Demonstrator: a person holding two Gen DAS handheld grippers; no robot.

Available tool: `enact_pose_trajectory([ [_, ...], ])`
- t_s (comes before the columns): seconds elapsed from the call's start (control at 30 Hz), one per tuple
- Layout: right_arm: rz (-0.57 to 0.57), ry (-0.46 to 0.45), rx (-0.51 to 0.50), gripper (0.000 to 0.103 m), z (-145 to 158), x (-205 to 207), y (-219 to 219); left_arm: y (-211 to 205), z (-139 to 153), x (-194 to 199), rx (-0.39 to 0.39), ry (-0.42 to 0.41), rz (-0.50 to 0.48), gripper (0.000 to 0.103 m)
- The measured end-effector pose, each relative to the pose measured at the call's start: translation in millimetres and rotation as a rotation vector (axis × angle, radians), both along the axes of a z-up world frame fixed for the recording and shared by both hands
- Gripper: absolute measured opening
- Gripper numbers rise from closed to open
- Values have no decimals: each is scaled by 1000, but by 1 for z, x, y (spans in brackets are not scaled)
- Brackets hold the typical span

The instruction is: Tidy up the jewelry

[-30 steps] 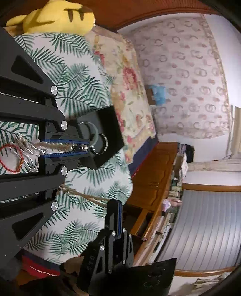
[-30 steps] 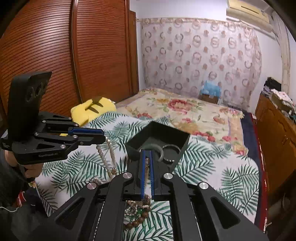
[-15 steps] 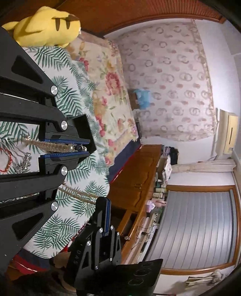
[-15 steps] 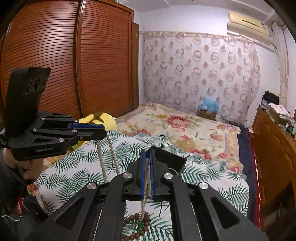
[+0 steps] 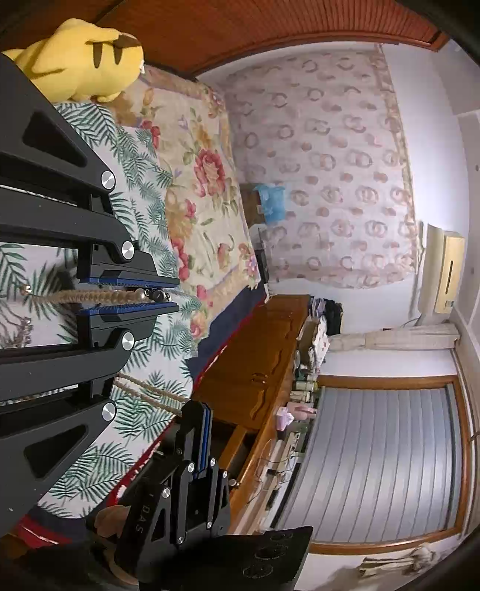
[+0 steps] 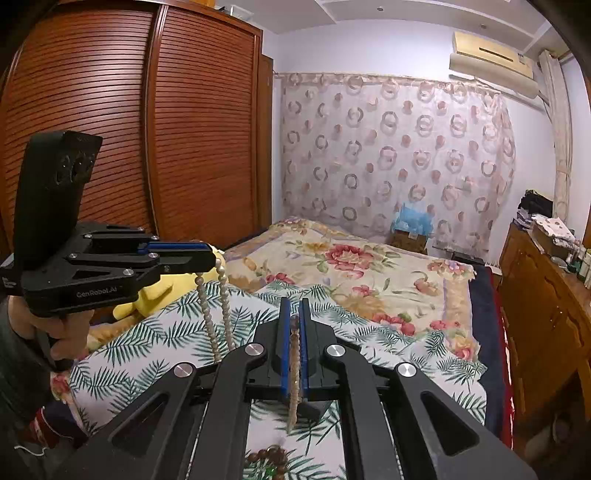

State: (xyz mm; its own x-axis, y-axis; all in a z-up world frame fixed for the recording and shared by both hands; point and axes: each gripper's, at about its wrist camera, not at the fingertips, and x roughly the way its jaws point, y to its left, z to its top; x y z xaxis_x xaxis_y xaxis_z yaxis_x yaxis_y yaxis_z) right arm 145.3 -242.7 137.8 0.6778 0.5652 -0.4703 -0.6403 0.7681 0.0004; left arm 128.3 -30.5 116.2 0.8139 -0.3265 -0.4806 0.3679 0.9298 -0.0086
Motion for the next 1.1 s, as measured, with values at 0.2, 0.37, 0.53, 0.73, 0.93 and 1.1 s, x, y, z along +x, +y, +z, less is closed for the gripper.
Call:
enact_pose_trajectory([
  [0.2,2,-5,15,5,18,26,3,-3,15,21,-4,-14,-8,7],
  [0.37,18,11,12,5,19,49,9,-5,17,46,-10,-2,-4,7],
  [0.53,35,64,4,5,1,70,12,-6,3,68,-7,38,1,7],
  [0.73,37,129,-16,6,-36,83,19,-7,-25,93,-8,95,13,7],
  [0.93,52,177,-27,6,-59,87,24,-7,-33,109,-3,96,28,7],
  [1.1,51,240,-52,6,-89,93,26,-3,-52,122,0,128,40,7],
])
